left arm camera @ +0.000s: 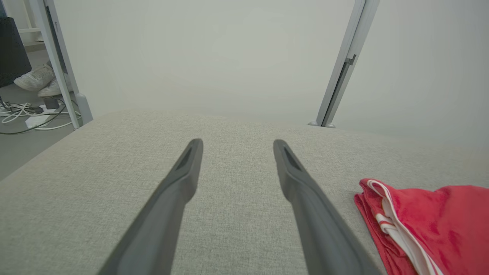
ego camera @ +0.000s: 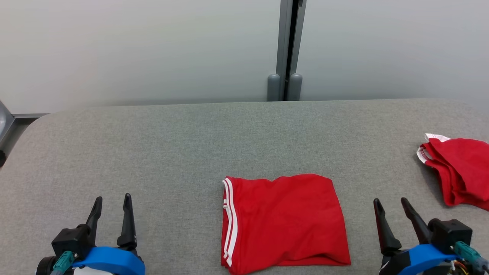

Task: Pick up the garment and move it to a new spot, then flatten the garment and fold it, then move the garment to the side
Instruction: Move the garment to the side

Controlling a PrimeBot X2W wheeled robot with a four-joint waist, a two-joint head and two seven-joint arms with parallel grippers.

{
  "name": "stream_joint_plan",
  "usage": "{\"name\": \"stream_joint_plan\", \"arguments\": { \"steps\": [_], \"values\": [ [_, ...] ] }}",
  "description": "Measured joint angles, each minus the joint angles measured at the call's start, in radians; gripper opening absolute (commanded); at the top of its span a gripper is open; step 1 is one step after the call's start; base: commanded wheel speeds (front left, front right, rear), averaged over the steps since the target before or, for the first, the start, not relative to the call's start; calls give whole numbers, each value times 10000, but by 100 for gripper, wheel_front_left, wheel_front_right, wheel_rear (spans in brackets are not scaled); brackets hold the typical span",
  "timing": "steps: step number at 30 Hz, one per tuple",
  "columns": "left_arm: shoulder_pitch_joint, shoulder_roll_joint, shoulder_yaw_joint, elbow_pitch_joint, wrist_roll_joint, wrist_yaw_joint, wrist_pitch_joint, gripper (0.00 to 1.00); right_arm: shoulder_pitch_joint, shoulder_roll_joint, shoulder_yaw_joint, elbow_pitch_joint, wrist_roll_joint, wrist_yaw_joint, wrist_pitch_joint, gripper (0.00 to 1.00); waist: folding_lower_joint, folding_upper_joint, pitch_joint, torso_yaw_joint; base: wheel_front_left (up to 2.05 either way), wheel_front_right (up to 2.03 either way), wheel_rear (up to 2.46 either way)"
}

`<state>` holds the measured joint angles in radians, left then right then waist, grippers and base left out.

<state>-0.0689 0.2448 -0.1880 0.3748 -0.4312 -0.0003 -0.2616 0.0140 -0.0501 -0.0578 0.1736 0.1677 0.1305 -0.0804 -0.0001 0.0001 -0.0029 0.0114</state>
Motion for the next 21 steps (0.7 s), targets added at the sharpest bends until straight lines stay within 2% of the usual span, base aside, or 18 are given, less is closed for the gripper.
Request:
{"name": "stream_joint_plan", "arguments": {
  "steps": [5, 11, 15, 21],
  "values": [
    [-122, -8, -79, -198, 13, 10, 0, 100, -153, 4, 244, 44, 48, 0, 859, 100, 0, -1, 183, -9, 0, 0, 0],
    [-516, 44, -88, -307, 15, 0, 0, 100, -961, 15, 529, 341, 454, 0, 3256, 100, 1, 0, 589, 23, 0, 0, 0],
    [-814, 40, -151, -326, 73, -8, -2, 100, -1650, 10, 456, 853, 562, 0, 4403, 100, 1, 0, 899, 131, 0, 0, 0],
    [-1232, -17, -242, -320, 153, -107, 0, 100, -2552, 13, 608, 1942, 623, 0, 5204, 100, 1, 0, 1392, 379, 0, 0, 0]
  ]
}}
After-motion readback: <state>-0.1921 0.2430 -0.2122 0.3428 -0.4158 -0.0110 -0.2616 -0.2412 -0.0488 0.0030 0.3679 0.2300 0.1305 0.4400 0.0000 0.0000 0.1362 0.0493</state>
